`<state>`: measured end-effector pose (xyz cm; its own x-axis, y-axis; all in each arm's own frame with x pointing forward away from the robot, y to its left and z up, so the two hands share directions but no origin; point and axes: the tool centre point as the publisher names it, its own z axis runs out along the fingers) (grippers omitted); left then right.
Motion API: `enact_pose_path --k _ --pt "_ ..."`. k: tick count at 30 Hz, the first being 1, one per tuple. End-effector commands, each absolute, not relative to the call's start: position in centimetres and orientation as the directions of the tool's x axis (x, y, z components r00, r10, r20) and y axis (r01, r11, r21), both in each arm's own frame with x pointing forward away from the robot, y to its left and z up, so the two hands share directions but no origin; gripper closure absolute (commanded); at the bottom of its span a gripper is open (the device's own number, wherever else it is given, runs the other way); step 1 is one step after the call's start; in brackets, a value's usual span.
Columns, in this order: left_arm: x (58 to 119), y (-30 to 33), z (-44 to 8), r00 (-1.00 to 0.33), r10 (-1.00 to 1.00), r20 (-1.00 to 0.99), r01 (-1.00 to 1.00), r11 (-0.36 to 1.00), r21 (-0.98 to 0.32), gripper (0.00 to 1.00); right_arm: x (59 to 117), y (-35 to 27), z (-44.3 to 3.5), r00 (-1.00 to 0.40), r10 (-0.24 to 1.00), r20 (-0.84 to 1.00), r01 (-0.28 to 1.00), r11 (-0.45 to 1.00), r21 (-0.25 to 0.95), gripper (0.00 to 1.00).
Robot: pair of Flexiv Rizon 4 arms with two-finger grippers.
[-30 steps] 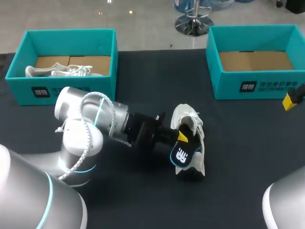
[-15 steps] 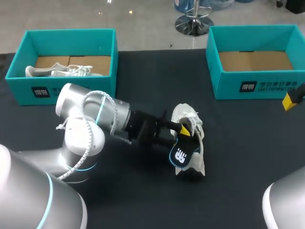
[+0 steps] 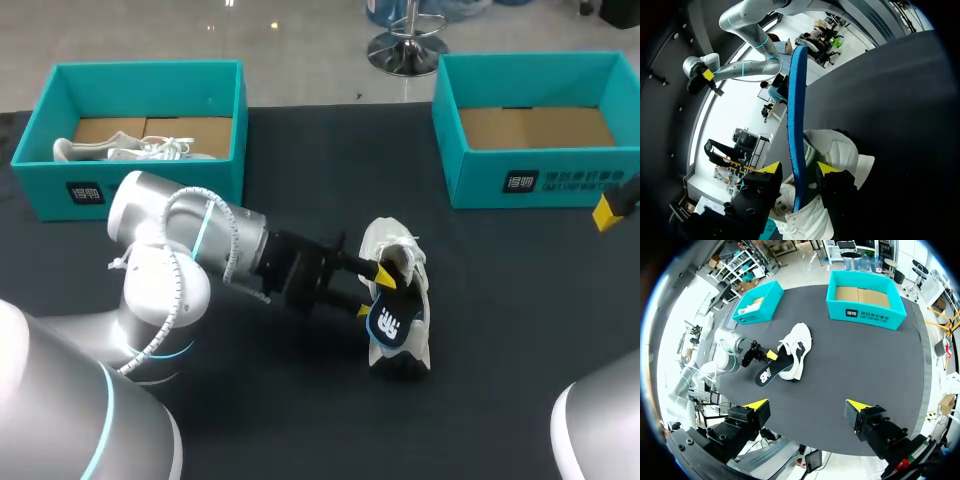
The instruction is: Take the shoe out of the shoebox, open the shoe tongue, remove and reinsert the insole, then place the shoe into the shoebox
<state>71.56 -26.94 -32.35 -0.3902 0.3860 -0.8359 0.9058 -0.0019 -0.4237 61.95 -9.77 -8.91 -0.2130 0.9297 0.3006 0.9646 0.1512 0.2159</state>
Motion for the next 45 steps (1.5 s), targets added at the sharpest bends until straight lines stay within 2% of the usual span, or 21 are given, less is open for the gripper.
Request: enact_pose_path --k 1,5,7,12,24,33,35,36,37,39,41,45 --pt "71.1 -27.2 -32.2 -0.392 0.394 -0.831 0.906 0.01 -0.423 0.76 62.3 -9.7 -8.7 -0.212 0.93 0.301 0.966 0.153 0.208 0.0" --pt "71.0 -27.4 -32.3 -0.392 0.403 -0.827 0.906 0.013 -0.423 0.77 62.3 -9.7 -8.7 -0.212 0.93 0.301 0.966 0.153 0.208 0.0" --pt "71.0 -27.5 -32.3 -0.39 0.407 -0.826 0.906 0.01 -0.423 0.87 62.3 -9.7 -8.7 -0.212 0.93 0.301 0.966 0.153 0.208 0.0" --pt "70.9 -27.7 -32.4 -0.379 0.416 -0.827 0.909 0.001 -0.416 1.0 62.3 -9.7 -8.7 -0.212 0.93 0.301 0.966 0.153 0.208 0.0" --pt "72.3 -27.8 -33.3 -0.314 0.427 -0.848 0.936 -0.01 -0.352 1.0 62.3 -9.7 -8.7 -0.212 0.93 0.301 0.966 0.153 0.208 0.0" --pt "73.5 -27.6 -34.2 -0.29 0.441 -0.85 0.952 0.045 -0.302 1.0 62.3 -9.7 -8.7 -0.212 0.93 0.301 0.966 0.153 0.208 0.0" --pt "73.6 -27.6 -34.2 -0.301 0.438 -0.847 0.949 0.05 -0.311 0.6 62.3 -9.7 -8.7 -0.212 0.93 0.301 0.966 0.153 0.208 0.0" --pt "73.6 -27.5 -34.2 -0.301 0.438 -0.847 0.949 0.05 -0.311 0.52 62.3 -9.7 -8.7 -0.212 0.93 0.301 0.966 0.153 0.208 0.0" --pt "73.6 -27.4 -34.1 -0.302 0.438 -0.847 0.949 0.051 -0.312 0.29 62.3 -9.7 -8.7 -0.212 0.93 0.301 0.966 0.153 0.208 0.0" --pt "73.5 -27.1 -33.7 -0.311 0.43 -0.847 0.946 0.058 -0.318 0.07 62.3 -9.7 -8.7 -0.212 0.93 0.301 0.966 0.153 0.208 0.0" --pt "73.5 -26.8 -33.4 -0.32 0.423 -0.848 0.944 0.062 -0.325 0.03 62.3 -9.7 -8.7 -0.212 0.93 0.301 0.966 0.153 0.208 0.0" --pt "73.5 -26.2 -32.7 -0.333 0.411 -0.849 0.939 0.066 -0.337 0.07 62.3 -9.7 -8.7 -0.212 0.93 0.301 0.966 0.153 0.208 0.0"
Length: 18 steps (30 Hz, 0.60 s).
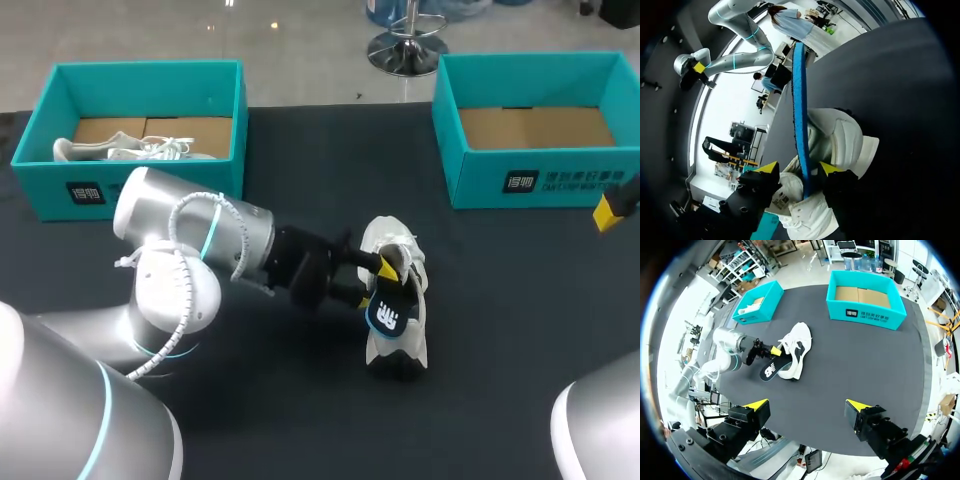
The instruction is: Take the shoe out of the shoebox, open the shoe tongue, remove and reinsert the insole, then place the shoe into the shoebox
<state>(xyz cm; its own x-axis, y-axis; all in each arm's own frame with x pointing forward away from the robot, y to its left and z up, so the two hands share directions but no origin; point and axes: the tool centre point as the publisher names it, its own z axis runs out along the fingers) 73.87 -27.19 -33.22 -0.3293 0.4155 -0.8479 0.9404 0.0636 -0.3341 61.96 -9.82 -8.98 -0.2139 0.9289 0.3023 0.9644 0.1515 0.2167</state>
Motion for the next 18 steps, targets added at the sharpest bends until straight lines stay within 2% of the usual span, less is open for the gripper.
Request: enact_pose_path --k 1,3,8,10,15,16,18 --pt "73.4 -26.1 -32.5 -0.334 0.409 -0.849 0.939 0.065 -0.337 0.12 62.3 -9.7 -8.7 -0.212 0.93 0.301 0.966 0.153 0.208 0.0" --pt "73.3 -25.9 -32.2 -0.341 0.402 -0.85 0.936 0.062 -0.347 0.23 62.3 -9.7 -8.7 -0.212 0.93 0.301 0.966 0.153 0.208 0.0" --pt "73.0 -26.0 -31.9 -0.34 0.408 -0.847 0.935 0.048 -0.352 0.34 62.3 -9.7 -8.7 -0.212 0.93 0.301 0.966 0.153 0.208 0.0" --pt "72.7 -26.2 -31.8 -0.338 0.41 -0.847 0.935 0.04 -0.354 0.5 62.3 -9.7 -8.7 -0.212 0.93 0.301 0.966 0.153 0.208 0.0" --pt "72.2 -27.0 -31.8 -0.328 0.423 -0.845 0.934 0.012 -0.356 0.68 62.3 -9.7 -8.7 -0.212 0.93 0.301 0.966 0.153 0.208 0.0" --pt "72.2 -27.2 -31.9 -0.326 0.425 -0.844 0.934 0.009 -0.357 0.75 62.3 -9.7 -8.7 -0.212 0.93 0.301 0.966 0.153 0.208 0.0" --pt "72.1 -27.4 -32.1 -0.318 0.438 -0.841 0.935 0.001 -0.354 1.0 62.3 -9.7 -8.7 -0.212 0.93 0.301 0.966 0.153 0.208 0.0"
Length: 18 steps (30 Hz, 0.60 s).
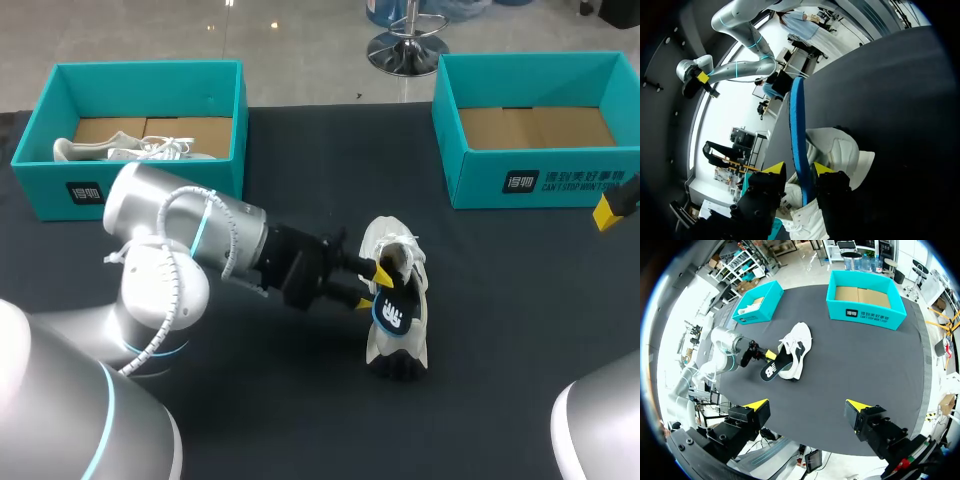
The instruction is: Take the shoe out of the shoebox, open the shoe tongue, remove and reinsert the insole, then place the shoe into the shoebox
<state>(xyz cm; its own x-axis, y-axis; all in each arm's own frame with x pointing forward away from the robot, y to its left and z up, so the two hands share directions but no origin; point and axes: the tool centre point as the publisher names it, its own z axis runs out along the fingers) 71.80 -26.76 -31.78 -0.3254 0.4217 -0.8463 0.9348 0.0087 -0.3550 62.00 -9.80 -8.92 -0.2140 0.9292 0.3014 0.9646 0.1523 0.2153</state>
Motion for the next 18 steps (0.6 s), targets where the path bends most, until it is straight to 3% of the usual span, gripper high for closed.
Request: enact_pose_path --k 1,18 --pt "72.0 -27.5 -32.2 -0.317 0.442 -0.839 0.936 0.002 -0.353 1.0 62.3 -9.7 -8.7 -0.212 0.93 0.301 0.966 0.153 0.208 0.0" --pt "74.6 -26.5 -33.9 -0.232 0.487 -0.842 0.964 0.002 -0.264 1.0 62.3 -9.7 -8.7 -0.212 0.93 0.301 0.966 0.153 0.208 0.0"
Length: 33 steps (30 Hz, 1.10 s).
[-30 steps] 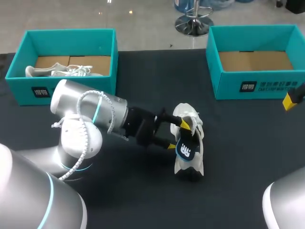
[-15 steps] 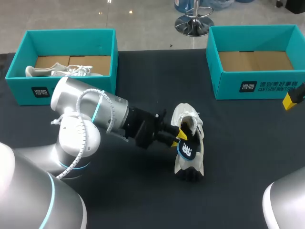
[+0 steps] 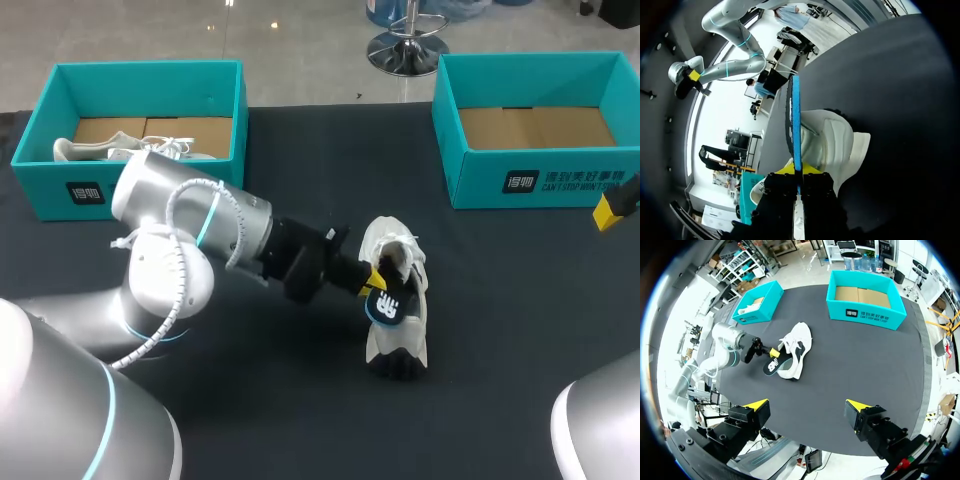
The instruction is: Take the shoe out of the shoebox, open the shoe tongue, remove and reinsert the insole, then place the shoe into the shoebox
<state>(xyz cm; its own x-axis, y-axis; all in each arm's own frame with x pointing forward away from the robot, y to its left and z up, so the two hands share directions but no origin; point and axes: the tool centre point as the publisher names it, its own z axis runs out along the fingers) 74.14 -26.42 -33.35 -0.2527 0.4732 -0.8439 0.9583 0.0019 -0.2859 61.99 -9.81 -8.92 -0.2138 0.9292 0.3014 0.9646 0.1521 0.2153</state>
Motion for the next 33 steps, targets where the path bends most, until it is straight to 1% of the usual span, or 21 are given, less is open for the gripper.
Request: enact_pose_path --k 1,5,6,8,9,10,11,12,13,14,15,17,20,24,25,28,29,31,33 --pt "74.7 -26.6 -34.1 -0.231 0.488 -0.842 0.965 0.003 -0.262 1.0 62.3 -9.7 -8.7 -0.212 0.93 0.301 0.966 0.153 0.208 0.0" --pt "74.3 -26.7 -34.4 -0.238 0.49 -0.839 0.963 0.009 -0.268 1.0 62.3 -9.7 -8.7 -0.212 0.93 0.301 0.966 0.153 0.208 0.0" --pt "74.1 -26.6 -34.3 -0.24 0.489 -0.838 0.963 0.009 -0.27 0.89 62.3 -9.7 -8.7 -0.212 0.93 0.301 0.966 0.153 0.208 0.0" --pt "73.9 -26.6 -34.3 -0.243 0.488 -0.838 0.962 0.009 -0.274 0.61 62.3 -9.7 -8.7 -0.212 0.93 0.301 0.966 0.153 0.208 0.0" --pt "73.8 -26.5 -34.2 -0.244 0.489 -0.838 0.961 0.009 -0.275 0.44 62.3 -9.7 -8.7 -0.212 0.93 0.301 0.966 0.153 0.208 0.0" --pt "73.7 -26.4 -34.1 -0.244 0.489 -0.837 0.961 0.008 -0.275 0.22 62.3 -9.7 -8.7 -0.212 0.93 0.301 0.966 0.153 0.208 0.0" --pt "73.6 -26.4 -33.9 -0.244 0.489 -0.837 0.961 0.008 -0.275 0.18 62.3 -9.7 -8.7 -0.212 0.93 0.301 0.966 0.153 0.208 0.0" --pt "73.6 -26.2 -33.7 -0.243 0.489 -0.837 0.961 0.008 -0.275 0.12 62.3 -9.7 -8.7 -0.212 0.93 0.301 0.966 0.153 0.208 0.0" --pt "73.6 -26.1 -33.6 -0.244 0.489 -0.838 0.962 0.008 -0.275 0.11 62.3 -9.7 -8.7 -0.212 0.93 0.301 0.966 0.153 0.208 0.0" --pt "73.5 -26.0 -33.5 -0.245 0.488 -0.838 0.961 0.009 -0.275 0.13 62.3 -9.7 -8.7 -0.212 0.93 0.301 0.966 0.153 0.208 0.0" --pt "73.5 -25.9 -33.3 -0.247 0.486 -0.838 0.961 0.011 -0.277 0.18 62.3 -9.7 -8.7 -0.212 0.93 0.301 0.966 0.153 0.208 0.0" --pt "73.5 -25.7 -33.0 -0.248 0.484 -0.839 0.961 0.011 -0.277 0.21 62.3 -9.7 -8.7 -0.212 0.93 0.301 0.966 0.153 0.208 0.0" --pt "73.3 -25.5 -32.6 -0.252 0.478 -0.842 0.96 0.012 -0.28 0.3 62.3 -9.7 -8.7 -0.212 0.93 0.301 0.966 0.153 0.208 0.0" --pt "72.7 -25.6 -32.3 -0.262 0.471 -0.842 0.956 0.009 -0.292 0.37 62.3 -9.7 -8.7 -0.212 0.93 0.301 0.966 0.153 0.208 0.0" --pt "72.5 -25.7 -32.3 -0.264 0.47 -0.842 0.955 0.006 -0.296 0.4 62.3 -9.7 -8.7 -0.212 0.93 0.301 0.966 0.153 0.208 0.0" --pt "72.1 -26.1 -32.3 -0.273 0.468 -0.84 0.951 0.001 -0.308 0.44 62.3 -9.7 -8.7 -0.212 0.93 0.301 0.966 0.153 0.208 0.0" --pt "72.1 -26.3 -32.3 -0.274 0.467 -0.84 0.95 -0.002 -0.311 0.5 62.3 -9.7 -8.7 -0.212 0.93 0.301 0.966 0.153 0.208 0.0" --pt "71.8 -26.7 -32.2 -0.276 0.465 -0.841 0.949 -0.008 -0.316 0.53 62.3 -9.7 -8.7 -0.212 0.93 0.301 0.966 0.153 0.208 0.0" --pt "71.6 -27.0 -32.2 -0.275 0.465 -0.842 0.948 -0.014 -0.317 0.62 62.3 -9.7 -8.7 -0.212 0.93 0.301 0.966 0.153 0.208 0.0"
